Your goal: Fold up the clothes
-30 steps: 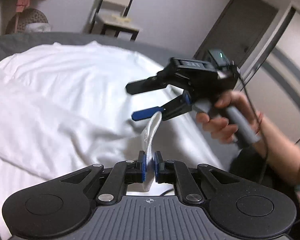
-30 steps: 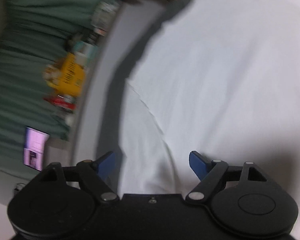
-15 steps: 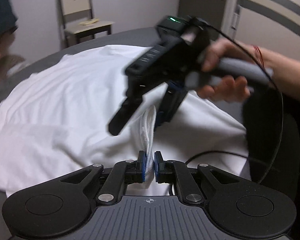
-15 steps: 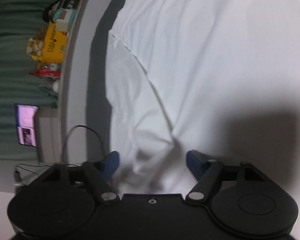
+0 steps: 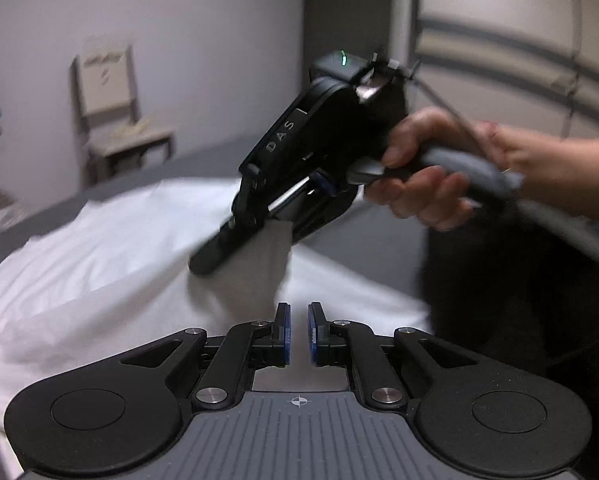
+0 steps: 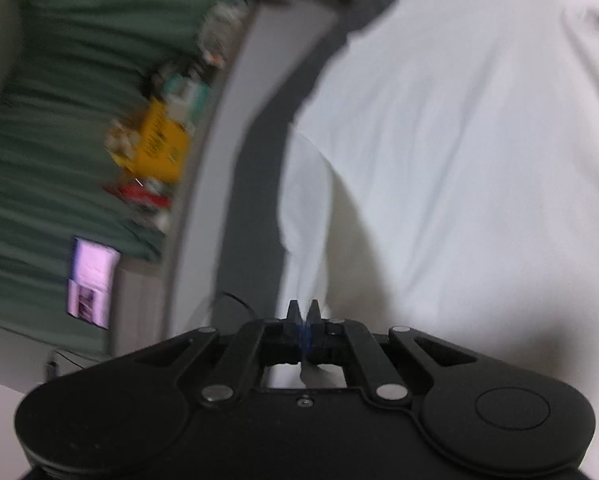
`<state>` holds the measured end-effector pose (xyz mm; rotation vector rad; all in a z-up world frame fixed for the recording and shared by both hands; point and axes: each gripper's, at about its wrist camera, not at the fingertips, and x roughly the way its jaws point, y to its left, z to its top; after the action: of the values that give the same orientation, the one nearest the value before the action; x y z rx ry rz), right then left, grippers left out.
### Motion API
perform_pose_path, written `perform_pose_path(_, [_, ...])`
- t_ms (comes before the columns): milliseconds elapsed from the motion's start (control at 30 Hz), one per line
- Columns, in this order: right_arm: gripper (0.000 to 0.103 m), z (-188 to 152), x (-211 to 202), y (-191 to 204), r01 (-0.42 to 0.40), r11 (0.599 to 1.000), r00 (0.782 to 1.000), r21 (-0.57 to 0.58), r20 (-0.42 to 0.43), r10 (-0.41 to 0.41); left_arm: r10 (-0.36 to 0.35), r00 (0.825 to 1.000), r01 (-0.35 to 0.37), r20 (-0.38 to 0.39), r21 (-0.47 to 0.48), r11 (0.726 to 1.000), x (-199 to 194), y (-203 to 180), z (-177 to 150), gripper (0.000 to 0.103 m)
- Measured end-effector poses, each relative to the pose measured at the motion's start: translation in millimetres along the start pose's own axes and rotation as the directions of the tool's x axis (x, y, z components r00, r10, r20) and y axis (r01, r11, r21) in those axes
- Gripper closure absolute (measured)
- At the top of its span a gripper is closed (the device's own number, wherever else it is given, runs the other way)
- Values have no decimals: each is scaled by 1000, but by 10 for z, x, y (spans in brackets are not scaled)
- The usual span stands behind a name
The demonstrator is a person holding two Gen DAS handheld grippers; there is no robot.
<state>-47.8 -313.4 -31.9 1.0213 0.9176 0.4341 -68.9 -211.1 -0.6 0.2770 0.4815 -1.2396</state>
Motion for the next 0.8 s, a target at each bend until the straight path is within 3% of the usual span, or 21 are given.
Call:
perform_pose_path(100, [101, 20, -235, -34, 73, 997, 997, 10, 23, -73, -76, 996, 77, 42, -24, 997, -139, -6, -23, 94])
perform_pose_path(233, [101, 34, -187, -261, 196, 978, 981, 71, -12, -196, 23, 996, -31, -84, -97, 995, -88, 121, -136, 94])
perform_pose_path(300, [101, 41, -155, -368, 258, 962, 966, 93, -30, -257, 118, 975, -143, -187, -124, 982, -45, 229, -231, 94])
perform_pose_path(367, [101, 57, -76, -442, 321, 943, 947, 85, -33, -319, 222, 935, -263, -276, -121, 957, -23, 326, -322, 94])
perform_pose_path(500, [100, 84, 95, -564, 410, 908, 912, 88, -52, -407, 459, 818, -505, -348, -51, 861, -91, 476, -400, 94])
perform_pose_path(567, [88, 91, 170, -585, 448, 892, 894, 68, -57, -444, 550, 759, -596, -350, -32, 802, -168, 559, -409, 93])
perform_pose_path(600, [81, 99, 195, -525, 451, 892, 892, 38, -33, -450, 580, 740, -627, -342, -38, 778, -215, 608, -392, 91])
perform_pose_path(667, [53, 116, 245, -406, 459, 888, 889, -21, 15, -458, 627, 722, -671, -294, -76, 737, -367, 701, -359, 70])
perform_pose_path(700, [51, 125, 270, -347, 463, 885, 886, -50, 40, -461, 641, 719, -681, -268, -86, 727, -443, 723, -363, 35])
perform_pose_path(733, [50, 134, 295, -287, 467, 881, 884, -79, 64, -463, 645, 719, -681, -259, -77, 728, -489, 765, -338, 6])
perform_pose_path(800, [49, 151, 345, -168, 476, 868, 879, -137, 112, -464, 651, 718, -681, -245, -58, 730, -580, 849, -287, 5])
